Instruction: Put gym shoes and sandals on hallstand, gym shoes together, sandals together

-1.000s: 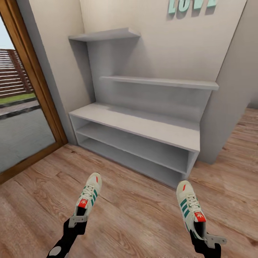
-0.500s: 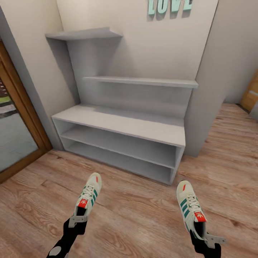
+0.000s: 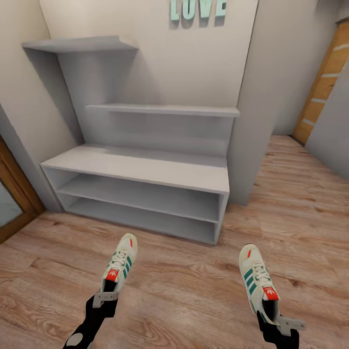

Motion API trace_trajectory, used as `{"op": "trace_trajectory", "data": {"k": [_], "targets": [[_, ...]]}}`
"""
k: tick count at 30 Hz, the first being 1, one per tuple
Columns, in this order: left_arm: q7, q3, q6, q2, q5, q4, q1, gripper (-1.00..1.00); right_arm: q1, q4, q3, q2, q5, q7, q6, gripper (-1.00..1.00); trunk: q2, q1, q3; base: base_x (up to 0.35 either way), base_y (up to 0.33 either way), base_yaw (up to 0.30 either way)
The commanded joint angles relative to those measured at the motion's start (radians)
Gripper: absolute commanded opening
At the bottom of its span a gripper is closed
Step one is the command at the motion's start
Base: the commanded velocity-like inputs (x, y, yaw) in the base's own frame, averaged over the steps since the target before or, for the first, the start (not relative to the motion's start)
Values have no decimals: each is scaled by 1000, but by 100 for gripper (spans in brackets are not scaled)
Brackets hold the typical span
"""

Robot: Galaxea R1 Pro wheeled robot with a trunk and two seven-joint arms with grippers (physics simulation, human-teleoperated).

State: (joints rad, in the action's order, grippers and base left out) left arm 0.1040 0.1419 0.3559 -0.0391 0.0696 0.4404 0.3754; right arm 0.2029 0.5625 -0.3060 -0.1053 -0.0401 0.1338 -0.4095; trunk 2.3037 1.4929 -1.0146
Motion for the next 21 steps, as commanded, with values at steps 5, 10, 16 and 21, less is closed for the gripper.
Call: {"op": "trace_trajectory", "data": {"k": [5, 10, 16, 21], "targets": [[8, 8, 3, 1, 7, 0, 0, -100, 1, -1, -7, 1, -3, 10, -3, -100, 0, 0, -1, 0, 0, -268], [8, 8, 3, 1, 7, 0, 0, -100, 1, -1, -7, 0, -3, 10, -3, -100, 0, 0, -1, 0, 0, -268], [8, 8, 3, 1, 7, 0, 0, -100, 1, 0, -7, 1, -3, 9, -3, -100, 0, 0, -1, -101, 99, -268], [7, 8, 3, 1, 7, 0, 0, -100, 1, -1, -7, 1, -3, 9, -3, -100, 0, 0, -1, -120, 119, -260]]}}
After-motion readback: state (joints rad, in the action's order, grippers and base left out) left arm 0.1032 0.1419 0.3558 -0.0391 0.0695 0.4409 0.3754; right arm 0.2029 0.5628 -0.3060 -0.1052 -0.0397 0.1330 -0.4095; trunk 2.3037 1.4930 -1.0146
